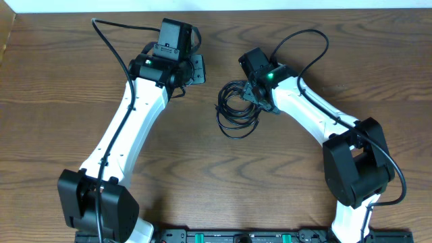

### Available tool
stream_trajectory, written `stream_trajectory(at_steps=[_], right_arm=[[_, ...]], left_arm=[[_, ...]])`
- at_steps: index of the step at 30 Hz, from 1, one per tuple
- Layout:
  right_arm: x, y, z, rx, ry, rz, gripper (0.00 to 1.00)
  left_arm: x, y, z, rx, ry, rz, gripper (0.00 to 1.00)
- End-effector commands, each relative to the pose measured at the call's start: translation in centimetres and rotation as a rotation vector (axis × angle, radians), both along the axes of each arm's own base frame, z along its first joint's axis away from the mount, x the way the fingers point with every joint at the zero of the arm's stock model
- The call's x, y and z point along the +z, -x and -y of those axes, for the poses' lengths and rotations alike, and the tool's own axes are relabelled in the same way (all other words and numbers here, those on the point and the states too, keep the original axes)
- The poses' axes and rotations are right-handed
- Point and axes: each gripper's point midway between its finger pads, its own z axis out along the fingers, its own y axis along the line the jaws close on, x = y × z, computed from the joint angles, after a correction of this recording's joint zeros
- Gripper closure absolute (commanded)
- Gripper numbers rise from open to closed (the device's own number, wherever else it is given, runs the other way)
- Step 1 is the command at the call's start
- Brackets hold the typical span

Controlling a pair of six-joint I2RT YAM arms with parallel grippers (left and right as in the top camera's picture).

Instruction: Untangle cables

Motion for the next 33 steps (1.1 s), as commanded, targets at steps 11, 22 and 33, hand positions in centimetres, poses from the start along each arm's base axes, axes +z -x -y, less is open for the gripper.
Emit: stream_trajectory(at_steps=[11,22,33], right_arm=[[-1.6,0.3,0.9,-0.025,0.052,0.001,0.23],[-2.9,0.5,0.9,-0.026,0.043,0.013,0.41],[-2.9,0.5,0.9,-0.025,0.043,0.014,0.59]], left_arm=[[0.5,0.2,-0.4,0.001,-0.01,0.014,0.62],[0.5,0.2,-0.4,0.001,-0.01,0.014,0.61],[0.5,0.2,-0.4,0.001,-0.01,0.014,0.61]])
